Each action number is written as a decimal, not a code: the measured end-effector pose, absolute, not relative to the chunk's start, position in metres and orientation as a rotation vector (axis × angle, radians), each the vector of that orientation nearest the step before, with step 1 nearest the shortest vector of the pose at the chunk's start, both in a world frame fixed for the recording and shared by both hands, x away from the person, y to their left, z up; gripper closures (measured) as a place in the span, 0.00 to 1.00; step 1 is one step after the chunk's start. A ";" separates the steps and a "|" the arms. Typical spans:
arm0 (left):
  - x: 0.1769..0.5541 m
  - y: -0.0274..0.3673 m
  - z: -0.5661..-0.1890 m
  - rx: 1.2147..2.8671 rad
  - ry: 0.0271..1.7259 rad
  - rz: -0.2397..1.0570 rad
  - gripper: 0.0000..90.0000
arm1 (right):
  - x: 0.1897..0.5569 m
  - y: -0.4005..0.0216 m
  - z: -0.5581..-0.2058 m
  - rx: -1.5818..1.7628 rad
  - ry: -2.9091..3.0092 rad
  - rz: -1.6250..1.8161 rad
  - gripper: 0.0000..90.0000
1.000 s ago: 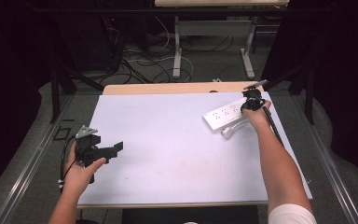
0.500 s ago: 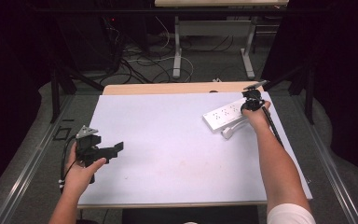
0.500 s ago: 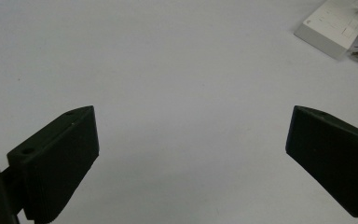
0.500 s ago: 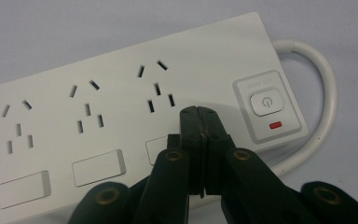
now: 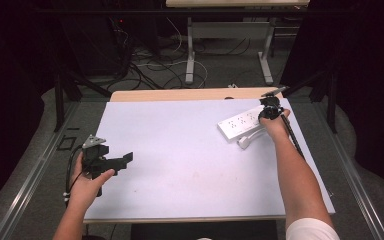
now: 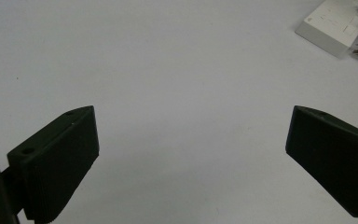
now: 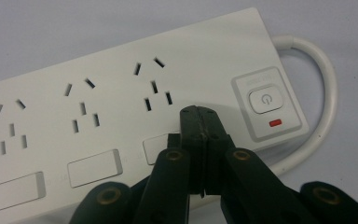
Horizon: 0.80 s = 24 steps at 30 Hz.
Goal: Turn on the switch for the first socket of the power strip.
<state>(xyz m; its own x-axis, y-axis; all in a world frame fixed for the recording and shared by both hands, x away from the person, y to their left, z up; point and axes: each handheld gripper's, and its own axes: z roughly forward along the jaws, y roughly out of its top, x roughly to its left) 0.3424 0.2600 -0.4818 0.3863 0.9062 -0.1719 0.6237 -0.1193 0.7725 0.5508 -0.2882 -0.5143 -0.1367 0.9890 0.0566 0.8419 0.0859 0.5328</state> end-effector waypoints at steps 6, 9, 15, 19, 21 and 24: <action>0.343 0.260 -0.483 1.823 1.327 0.451 0.03 | 0.551 -0.290 -0.515 1.834 2.039 0.674 1.00; 0.342 0.261 -0.482 1.831 1.329 0.447 0.03 | 0.551 -0.291 -0.515 1.832 2.045 0.673 1.00; 0.342 0.260 -0.482 1.837 1.327 0.439 0.03 | 0.550 -0.291 -0.515 1.852 2.022 0.691 1.00; 0.342 0.260 -0.482 1.831 1.329 0.444 0.03 | 0.550 -0.290 -0.515 1.860 2.011 0.693 1.00; 0.342 0.260 -0.482 1.831 1.328 0.445 0.03 | 0.551 -0.290 -0.515 1.863 2.009 0.700 0.99; 0.343 0.261 -0.482 1.832 1.328 0.445 0.03 | 0.551 -0.289 -0.515 1.861 2.011 0.704 0.96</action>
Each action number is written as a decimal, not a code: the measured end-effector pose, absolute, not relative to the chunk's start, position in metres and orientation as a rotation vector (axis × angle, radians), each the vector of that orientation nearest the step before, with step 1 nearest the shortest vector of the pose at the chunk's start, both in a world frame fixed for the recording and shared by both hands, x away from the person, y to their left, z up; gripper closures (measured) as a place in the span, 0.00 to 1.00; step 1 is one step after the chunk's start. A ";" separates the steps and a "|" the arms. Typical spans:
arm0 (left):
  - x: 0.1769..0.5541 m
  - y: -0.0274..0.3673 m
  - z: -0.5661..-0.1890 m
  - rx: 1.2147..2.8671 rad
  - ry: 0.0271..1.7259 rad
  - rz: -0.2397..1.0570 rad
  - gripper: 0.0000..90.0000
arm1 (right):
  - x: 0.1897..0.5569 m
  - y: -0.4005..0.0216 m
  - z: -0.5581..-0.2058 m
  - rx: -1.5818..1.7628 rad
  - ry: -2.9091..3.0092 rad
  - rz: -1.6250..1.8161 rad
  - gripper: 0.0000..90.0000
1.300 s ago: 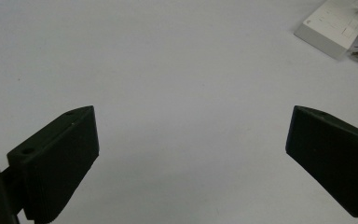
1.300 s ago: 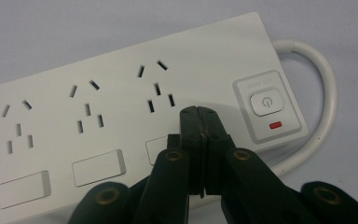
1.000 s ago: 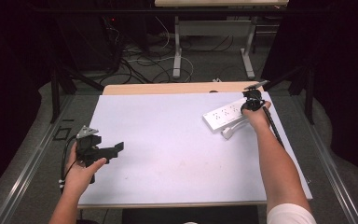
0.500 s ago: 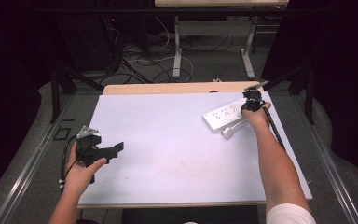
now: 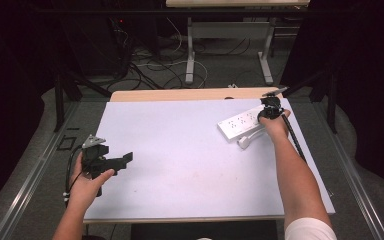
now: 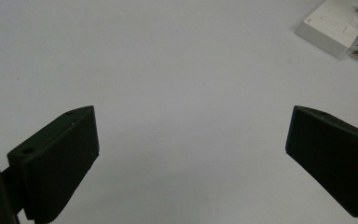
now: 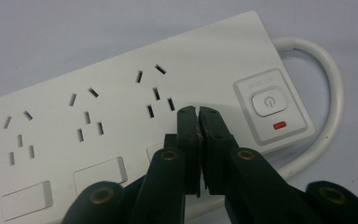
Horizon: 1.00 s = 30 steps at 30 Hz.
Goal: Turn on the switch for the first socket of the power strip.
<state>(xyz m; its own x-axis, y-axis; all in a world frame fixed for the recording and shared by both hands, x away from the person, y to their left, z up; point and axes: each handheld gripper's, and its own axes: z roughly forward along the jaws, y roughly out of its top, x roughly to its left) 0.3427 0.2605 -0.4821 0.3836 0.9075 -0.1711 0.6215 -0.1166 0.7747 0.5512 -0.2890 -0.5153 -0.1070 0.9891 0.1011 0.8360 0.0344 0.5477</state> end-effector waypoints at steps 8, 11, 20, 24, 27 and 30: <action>0.343 0.259 -0.483 1.820 1.326 0.448 0.03 | 0.550 -0.287 -0.513 1.838 2.000 0.719 0.85; 0.343 0.259 -0.483 1.815 1.328 0.444 0.03 | 0.550 -0.288 -0.510 1.832 1.999 0.732 0.80; 0.343 0.259 -0.483 1.824 1.329 0.437 0.03 | 0.547 -0.292 -0.501 1.819 1.967 0.746 0.66; 0.343 0.258 -0.484 1.818 1.331 0.437 0.03 | 0.546 -0.296 -0.497 1.817 1.962 0.759 0.63; 0.343 0.258 -0.483 1.826 1.334 0.426 0.03 | 0.545 -0.296 -0.494 1.791 1.959 0.767 0.61; 0.344 0.258 -0.484 1.825 1.337 0.425 0.03 | 0.544 -0.297 -0.492 1.762 1.949 0.766 0.55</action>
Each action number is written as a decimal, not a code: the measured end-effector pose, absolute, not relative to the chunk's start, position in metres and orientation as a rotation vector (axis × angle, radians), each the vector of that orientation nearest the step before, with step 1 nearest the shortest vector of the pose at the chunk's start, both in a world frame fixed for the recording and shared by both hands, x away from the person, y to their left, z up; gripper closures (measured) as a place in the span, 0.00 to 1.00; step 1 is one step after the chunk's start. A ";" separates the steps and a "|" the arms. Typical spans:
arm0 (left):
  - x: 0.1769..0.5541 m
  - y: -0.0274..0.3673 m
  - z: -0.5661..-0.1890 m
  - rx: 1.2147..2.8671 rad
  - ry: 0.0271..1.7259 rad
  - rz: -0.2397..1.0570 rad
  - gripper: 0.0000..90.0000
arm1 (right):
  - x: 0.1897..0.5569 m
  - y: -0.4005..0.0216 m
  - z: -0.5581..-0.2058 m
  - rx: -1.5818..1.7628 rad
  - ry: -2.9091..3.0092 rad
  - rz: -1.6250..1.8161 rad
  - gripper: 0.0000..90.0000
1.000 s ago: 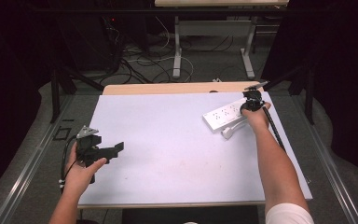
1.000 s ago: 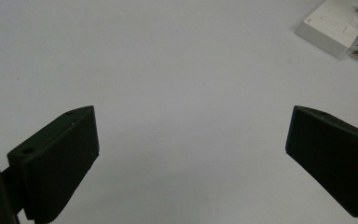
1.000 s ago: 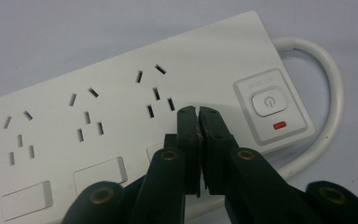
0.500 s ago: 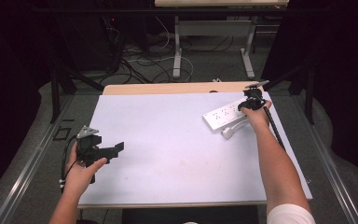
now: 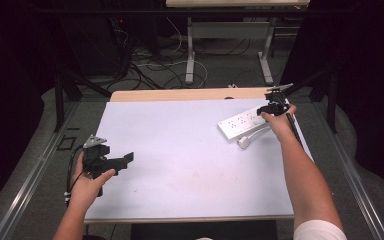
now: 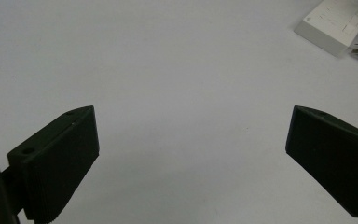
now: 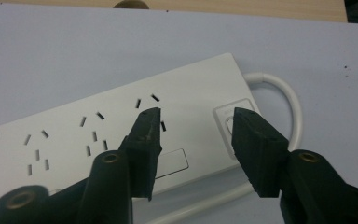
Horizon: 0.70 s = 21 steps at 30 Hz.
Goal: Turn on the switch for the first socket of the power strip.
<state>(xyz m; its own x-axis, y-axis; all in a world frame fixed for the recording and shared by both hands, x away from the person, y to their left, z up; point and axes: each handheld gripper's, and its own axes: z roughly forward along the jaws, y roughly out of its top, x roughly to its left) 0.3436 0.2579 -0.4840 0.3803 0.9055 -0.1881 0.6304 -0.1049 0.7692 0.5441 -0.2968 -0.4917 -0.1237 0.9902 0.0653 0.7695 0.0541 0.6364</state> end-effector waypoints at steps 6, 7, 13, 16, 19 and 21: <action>0.343 0.257 -0.484 1.816 1.335 0.431 0.03 | 0.541 -0.297 -0.485 1.790 1.915 0.807 0.45; 0.343 0.257 -0.484 1.817 1.336 0.432 0.03 | 0.541 -0.298 -0.485 1.779 1.917 0.809 0.41; 0.343 0.257 -0.484 1.816 1.336 0.434 0.03 | 0.536 -0.299 -0.480 1.806 1.894 0.823 0.31; 0.343 0.257 -0.484 1.815 1.335 0.435 0.03 | 0.533 -0.301 -0.476 1.803 1.881 0.841 0.25; 0.343 0.257 -0.484 1.813 1.334 0.434 0.03 | 0.530 -0.302 -0.472 1.788 1.874 0.850 0.17; 0.343 0.256 -0.484 1.813 1.334 0.435 0.03 | 0.527 -0.303 -0.470 1.786 1.874 0.848 0.16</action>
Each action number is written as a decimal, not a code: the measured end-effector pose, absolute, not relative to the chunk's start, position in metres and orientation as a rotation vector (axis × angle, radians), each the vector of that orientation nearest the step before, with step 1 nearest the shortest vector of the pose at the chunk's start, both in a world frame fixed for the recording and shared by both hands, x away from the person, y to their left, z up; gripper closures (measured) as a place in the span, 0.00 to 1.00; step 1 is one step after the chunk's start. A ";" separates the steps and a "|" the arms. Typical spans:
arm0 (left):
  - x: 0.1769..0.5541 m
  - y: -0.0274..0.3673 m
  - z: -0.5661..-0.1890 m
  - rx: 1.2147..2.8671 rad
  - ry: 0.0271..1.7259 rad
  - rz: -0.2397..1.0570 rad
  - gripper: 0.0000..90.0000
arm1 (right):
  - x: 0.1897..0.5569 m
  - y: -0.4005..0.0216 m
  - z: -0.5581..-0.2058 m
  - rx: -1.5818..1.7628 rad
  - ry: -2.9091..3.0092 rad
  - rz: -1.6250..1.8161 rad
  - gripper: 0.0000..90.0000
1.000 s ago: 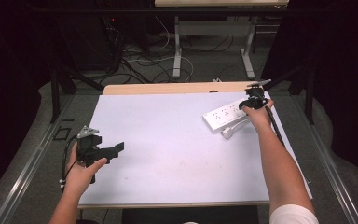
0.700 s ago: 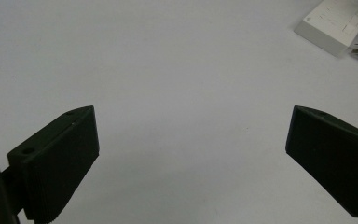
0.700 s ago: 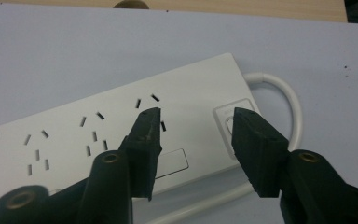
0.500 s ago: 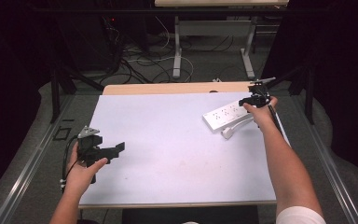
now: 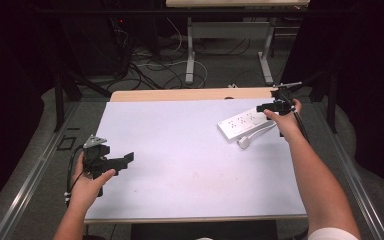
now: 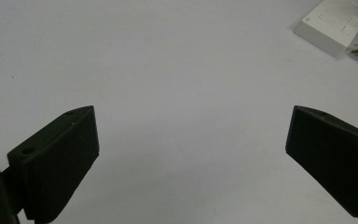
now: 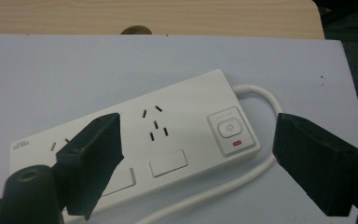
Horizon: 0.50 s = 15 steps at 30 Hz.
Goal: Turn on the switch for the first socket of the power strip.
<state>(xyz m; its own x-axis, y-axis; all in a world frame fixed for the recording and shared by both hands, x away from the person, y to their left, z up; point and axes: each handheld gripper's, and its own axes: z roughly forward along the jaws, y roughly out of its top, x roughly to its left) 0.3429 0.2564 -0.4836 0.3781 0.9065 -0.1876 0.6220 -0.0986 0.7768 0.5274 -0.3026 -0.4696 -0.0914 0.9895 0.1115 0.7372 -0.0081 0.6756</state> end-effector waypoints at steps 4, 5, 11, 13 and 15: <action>0.343 0.256 -0.483 1.813 1.333 0.434 0.03 | 0.523 -0.303 -0.466 1.766 1.883 0.857 0.07; 0.342 0.256 -0.483 1.812 1.333 0.434 0.03 | 0.522 -0.303 -0.465 1.769 1.879 0.860 0.03; 0.342 0.257 -0.482 1.815 1.330 0.438 0.03 | 0.515 -0.301 -0.461 1.744 1.881 0.827 0.00; 0.342 0.258 -0.482 1.807 1.334 0.440 0.03 | 0.513 -0.300 -0.460 1.741 1.899 0.829 0.00; 0.342 0.259 -0.481 1.803 1.335 0.444 0.03 | 0.510 -0.298 -0.459 1.749 1.904 0.831 0.00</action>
